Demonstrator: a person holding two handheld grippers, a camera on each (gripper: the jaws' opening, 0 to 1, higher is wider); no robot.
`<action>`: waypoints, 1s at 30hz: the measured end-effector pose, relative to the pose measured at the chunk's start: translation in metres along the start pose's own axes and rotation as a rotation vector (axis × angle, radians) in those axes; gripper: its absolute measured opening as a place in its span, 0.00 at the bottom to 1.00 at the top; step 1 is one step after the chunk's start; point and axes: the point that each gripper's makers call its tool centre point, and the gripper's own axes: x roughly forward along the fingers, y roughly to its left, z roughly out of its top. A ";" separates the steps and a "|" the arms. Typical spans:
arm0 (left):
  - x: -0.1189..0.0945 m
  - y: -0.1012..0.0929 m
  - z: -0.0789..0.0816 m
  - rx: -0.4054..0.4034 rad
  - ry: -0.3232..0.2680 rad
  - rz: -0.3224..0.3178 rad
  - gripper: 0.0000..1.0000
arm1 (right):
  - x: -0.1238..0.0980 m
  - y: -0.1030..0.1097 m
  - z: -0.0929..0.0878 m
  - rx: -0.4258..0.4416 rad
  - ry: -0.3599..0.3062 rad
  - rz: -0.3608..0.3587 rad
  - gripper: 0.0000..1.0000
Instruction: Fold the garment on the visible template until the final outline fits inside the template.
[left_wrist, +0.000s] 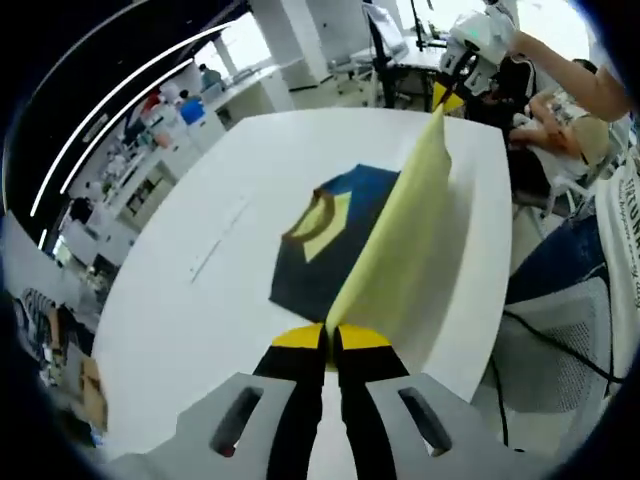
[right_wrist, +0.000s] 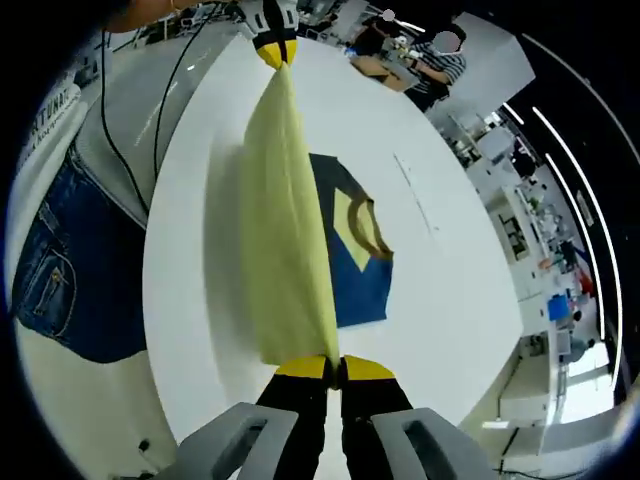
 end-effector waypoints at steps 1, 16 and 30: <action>0.002 0.007 0.003 -0.021 -0.007 0.023 0.01 | 0.001 -0.002 0.000 -0.004 0.002 -0.005 0.00; 0.024 0.044 0.013 -0.049 -0.012 0.111 0.01 | 0.023 -0.047 0.005 0.029 0.019 -0.139 0.00; 0.072 0.078 0.010 -0.073 0.008 0.182 0.01 | 0.071 -0.074 -0.005 0.041 0.009 -0.188 0.00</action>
